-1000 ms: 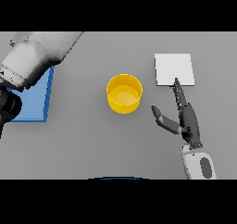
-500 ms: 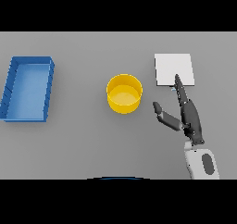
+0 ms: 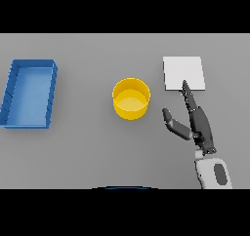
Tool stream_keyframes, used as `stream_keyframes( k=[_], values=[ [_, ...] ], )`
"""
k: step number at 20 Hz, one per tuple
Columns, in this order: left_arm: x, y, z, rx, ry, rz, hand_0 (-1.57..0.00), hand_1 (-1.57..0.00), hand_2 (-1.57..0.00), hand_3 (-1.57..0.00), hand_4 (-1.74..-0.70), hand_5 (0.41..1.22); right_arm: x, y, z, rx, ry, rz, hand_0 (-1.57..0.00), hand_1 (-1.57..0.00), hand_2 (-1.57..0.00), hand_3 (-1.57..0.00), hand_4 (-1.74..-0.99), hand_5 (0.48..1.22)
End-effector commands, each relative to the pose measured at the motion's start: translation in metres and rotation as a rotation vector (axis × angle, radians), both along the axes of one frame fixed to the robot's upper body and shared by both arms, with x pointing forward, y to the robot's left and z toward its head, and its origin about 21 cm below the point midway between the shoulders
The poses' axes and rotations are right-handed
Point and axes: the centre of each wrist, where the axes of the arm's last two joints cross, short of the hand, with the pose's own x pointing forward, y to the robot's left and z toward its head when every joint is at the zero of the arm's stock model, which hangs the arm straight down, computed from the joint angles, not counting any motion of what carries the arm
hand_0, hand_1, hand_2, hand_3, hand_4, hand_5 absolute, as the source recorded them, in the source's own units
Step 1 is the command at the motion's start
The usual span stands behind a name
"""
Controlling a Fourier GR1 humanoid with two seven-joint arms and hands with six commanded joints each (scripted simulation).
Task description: Pick up the red beaker and tilt it to pour out 1 green nut into yellow bowl. Pick up the yellow bowl and place it on the metallic measuring scale.
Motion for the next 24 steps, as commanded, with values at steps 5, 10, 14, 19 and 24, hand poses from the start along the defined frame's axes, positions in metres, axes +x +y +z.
stream_keyframes(
  k=[5, 10, 14, 19, 24],
  values=[
    [-0.025, 0.008, -0.07, -0.114, 0.008, 0.044, -1.57, -1.57, -1.57, -1.57, -1.74, 1.221, -0.001, 0.0, -0.006, -0.031, 0.005, -0.007, 0.0, 0.0, 0.0, 0.0, -1.166, 0.676],
    [-0.055, 0.002, -0.097, -0.167, 0.012, 0.076, -1.57, -1.57, -1.57, -1.57, -1.74, 0.984, -0.004, 0.0, -0.004, -0.021, -0.009, -0.006, 0.0, 0.0, 0.0, 0.0, -1.161, 0.671],
    [-0.076, -0.004, -0.087, -0.189, 0.052, 0.013, -1.47, -1.34, -1.28, -1.32, -1.37, 0.774, -0.001, -0.001, -0.007, -0.013, 0.016, -0.003, 0.0, 0.0, 0.0, 0.0, -1.153, 0.67],
    [-0.094, -0.003, -0.076, -0.22, 0.166, -0.103, -0.48, -0.44, -0.42, -0.43, -0.92, 0.651, -0.003, -0.002, -0.006, -0.008, 0.002, -0.005, 0.0, 0.0, 0.0, 0.0, -1.155, 0.67],
    [-0.094, -0.007, -0.081, -0.113, 0.234, -0.092, -0.16, -0.14, -0.14, -0.14, -0.8, 0.627, 0.0, -0.002, -0.004, -0.046, -0.006, -0.017, 0.0, 0.0, 0.0, 0.0, -1.158, 0.665]
  ],
)
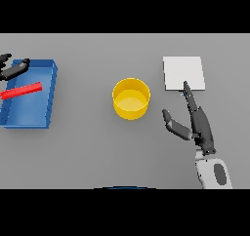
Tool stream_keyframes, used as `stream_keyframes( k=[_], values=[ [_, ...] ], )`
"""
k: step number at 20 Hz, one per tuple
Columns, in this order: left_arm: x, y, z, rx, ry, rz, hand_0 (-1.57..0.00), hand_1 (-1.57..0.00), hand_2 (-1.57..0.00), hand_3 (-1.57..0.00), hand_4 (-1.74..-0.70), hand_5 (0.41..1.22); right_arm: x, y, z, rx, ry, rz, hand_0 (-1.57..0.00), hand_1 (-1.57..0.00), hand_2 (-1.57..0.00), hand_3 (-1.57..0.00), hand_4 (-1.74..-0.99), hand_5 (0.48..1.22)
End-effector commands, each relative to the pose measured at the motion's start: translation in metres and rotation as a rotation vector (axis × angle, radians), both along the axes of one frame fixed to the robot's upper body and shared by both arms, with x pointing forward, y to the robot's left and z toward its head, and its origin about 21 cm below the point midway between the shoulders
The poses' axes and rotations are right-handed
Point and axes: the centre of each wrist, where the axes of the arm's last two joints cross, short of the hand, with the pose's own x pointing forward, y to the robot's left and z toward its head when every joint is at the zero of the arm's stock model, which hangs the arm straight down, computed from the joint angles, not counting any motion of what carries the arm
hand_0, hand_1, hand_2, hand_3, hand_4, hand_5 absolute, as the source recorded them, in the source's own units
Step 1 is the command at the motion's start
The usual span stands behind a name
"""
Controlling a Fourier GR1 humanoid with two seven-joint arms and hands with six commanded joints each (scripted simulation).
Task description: Pick up the red beaker and tilt it to pour out 1 green nut into yellow bowl. Pick up the yellow bowl and place it on the metallic measuring scale.
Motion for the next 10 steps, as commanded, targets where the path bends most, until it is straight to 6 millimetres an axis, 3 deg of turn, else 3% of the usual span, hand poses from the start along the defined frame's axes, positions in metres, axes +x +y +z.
stream_keyframes(
  k=[1, 4, 7, 10],
  values=[
    [0.001, 0.0, 0.004, 0.001, -0.018, 0.003, -0.13, -0.11, -0.11, -0.11, -0.79, 0.627, 0.001, -0.001, -0.004, -0.005, 0.014, -0.003, 0.0, 0.0, 0.0, 0.0, -1.157, 0.665],
    [0.003, -0.008, 0.001, -0.018, -0.074, -0.015, -0.06, -0.06, -0.06, -0.06, -0.78, 0.633, 0.003, 0.005, 0.005, -0.066, 0.034, -0.022, 0.0, 0.0, 0.0, 0.0, -1.131, 0.631],
    [0.0, -0.007, 0.005, -0.067, -0.135, -0.028, -0.03, -0.03, -0.03, -0.03, -0.79, 0.652, 0.012, 0.006, 0.015, -0.161, -0.008, 0.1, 0.0, 0.0, 0.0, 0.0, -1.08, 0.662],
    [-0.001, -0.015, 0.0, -0.097, -0.146, -0.04, -0.02, -0.01, -0.01, -0.01, -0.8, 0.666, 0.029, 0.005, 0.029, -0.425, -0.009, 0.192, 0.0, 0.0, 0.0, 0.0, -1.122, 0.649]
  ],
)
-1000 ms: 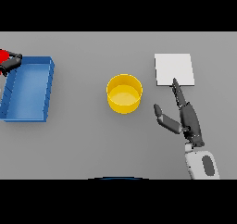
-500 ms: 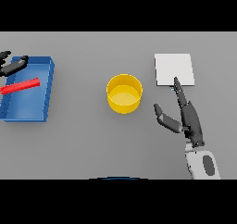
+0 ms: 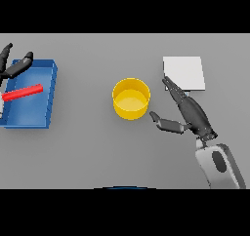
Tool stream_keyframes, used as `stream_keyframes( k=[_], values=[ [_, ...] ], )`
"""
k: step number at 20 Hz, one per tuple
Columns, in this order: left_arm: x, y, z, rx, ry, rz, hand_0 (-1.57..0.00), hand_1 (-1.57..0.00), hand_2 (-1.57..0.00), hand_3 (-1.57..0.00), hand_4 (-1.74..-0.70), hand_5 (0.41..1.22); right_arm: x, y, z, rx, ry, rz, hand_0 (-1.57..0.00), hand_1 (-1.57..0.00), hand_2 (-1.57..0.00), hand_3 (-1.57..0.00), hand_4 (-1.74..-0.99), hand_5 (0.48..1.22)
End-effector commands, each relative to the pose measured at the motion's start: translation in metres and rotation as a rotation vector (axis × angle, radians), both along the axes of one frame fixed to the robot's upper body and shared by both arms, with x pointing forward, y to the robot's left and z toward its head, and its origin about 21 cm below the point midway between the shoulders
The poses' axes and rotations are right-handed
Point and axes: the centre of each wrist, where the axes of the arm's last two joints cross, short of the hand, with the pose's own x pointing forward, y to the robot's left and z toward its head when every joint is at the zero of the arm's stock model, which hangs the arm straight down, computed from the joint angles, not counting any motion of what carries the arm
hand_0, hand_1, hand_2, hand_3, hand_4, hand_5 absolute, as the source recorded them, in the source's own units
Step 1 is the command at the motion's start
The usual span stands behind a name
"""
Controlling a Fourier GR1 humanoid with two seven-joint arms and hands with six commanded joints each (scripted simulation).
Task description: Pick up the red beaker and tilt it to pour out 1 green nut into yellow bowl. Pick up the yellow bowl and place it on the metallic measuring scale.
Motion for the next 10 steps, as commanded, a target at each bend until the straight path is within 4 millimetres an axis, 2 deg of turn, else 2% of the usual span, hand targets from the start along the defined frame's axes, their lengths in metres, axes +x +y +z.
stream_keyframes(
  k=[1, 5, 9, 10],
  values=[
    [-0.001, -0.001, 0.001, -0.005, -0.003, -0.002, -0.01, -0.01, -0.01, -0.01, -0.8, 0.673, 0.005, 0.001, 0.004, -0.068, -0.006, 0.026, 0.0, 0.0, 0.0, 0.0, -1.128, 0.637],
    [-0.001, -0.002, 0.002, -0.023, 0.014, -0.003, 0.0, 0.0, 0.0, 0.0, -0.81, 0.688, 0.029, 0.013, 0.019, -0.355, -0.076, 0.202, 0.0, 0.0, 0.0, 0.0, -1.15, 0.63],
    [-0.001, 0.002, 0.001, -0.016, 0.023, -0.006, 0.0, 0.0, 0.0, 0.0, -0.81, 0.687, 0.045, 0.035, 0.027, -0.536, -0.115, 0.371, 0.0, 0.0, 0.0, 0.0, -1.167, 0.639],
    [-0.002, 0.004, -0.001, -0.015, 0.026, -0.006, 0.0, 0.0, 0.0, 0.0, -0.81, 0.689, 0.05, 0.035, 0.03, -0.581, -0.118, 0.4, 0.0, 0.0, 0.0, 0.0, -1.164, 0.641]
  ],
)
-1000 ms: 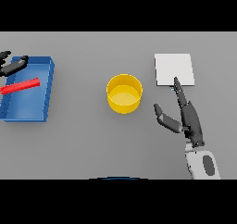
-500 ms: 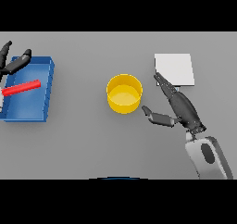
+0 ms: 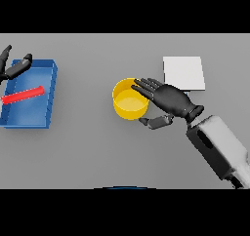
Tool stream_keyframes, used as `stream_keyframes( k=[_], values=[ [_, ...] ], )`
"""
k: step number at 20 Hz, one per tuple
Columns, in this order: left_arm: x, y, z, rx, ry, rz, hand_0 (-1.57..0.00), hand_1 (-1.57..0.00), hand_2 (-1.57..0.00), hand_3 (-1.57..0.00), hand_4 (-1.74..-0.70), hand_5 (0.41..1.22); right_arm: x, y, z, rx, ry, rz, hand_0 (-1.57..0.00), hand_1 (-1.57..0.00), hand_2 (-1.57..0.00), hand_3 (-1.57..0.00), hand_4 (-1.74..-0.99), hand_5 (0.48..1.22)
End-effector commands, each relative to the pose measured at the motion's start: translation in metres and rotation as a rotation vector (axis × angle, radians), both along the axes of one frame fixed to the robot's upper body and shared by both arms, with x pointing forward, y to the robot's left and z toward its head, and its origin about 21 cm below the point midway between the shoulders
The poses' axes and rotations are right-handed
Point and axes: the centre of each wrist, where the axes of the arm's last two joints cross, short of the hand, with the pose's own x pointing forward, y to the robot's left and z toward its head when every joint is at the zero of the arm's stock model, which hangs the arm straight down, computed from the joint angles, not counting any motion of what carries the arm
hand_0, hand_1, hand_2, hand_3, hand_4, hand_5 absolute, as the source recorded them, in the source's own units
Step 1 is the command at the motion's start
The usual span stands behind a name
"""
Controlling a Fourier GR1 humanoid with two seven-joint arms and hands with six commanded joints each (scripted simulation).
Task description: Pick up the red beaker and tilt it to pour out 1 green nut into yellow bowl. Pick up the yellow bowl and place it on the metallic measuring scale.
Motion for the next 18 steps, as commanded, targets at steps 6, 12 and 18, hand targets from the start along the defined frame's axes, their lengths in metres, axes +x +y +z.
stream_keyframes(
  k=[6, 12, 18],
  values=[
    [-0.002, 0.005, 0.003, 0.0, -0.006, -0.004, 0.0, 0.0, 0.0, 0.0, -0.81, 0.696, 0.019, 0.024, -0.006, -0.166, 0.031, 0.125, 0.0, 0.0, 0.0, 0.0, -1.157, 0.644],
    [-0.002, 0.003, -0.001, 0.008, -0.01, -0.005, 0.0, 0.0, 0.0, 0.0, -0.81, 0.7, 0.036, 0.046, -0.015, -0.32, 0.096, 0.198, 0.0, 0.0, 0.0, 0.0, -1.164, 0.67],
    [-0.002, 0.006, 0.0, 0.015, -0.009, -0.011, 0.0, 0.0, 0.0, 0.0, -0.8, 0.704, 0.044, 0.059, -0.023, -0.409, 0.139, 0.211, 0.0, 0.0, 0.0, -0.01, -1.186, 0.684]
  ],
)
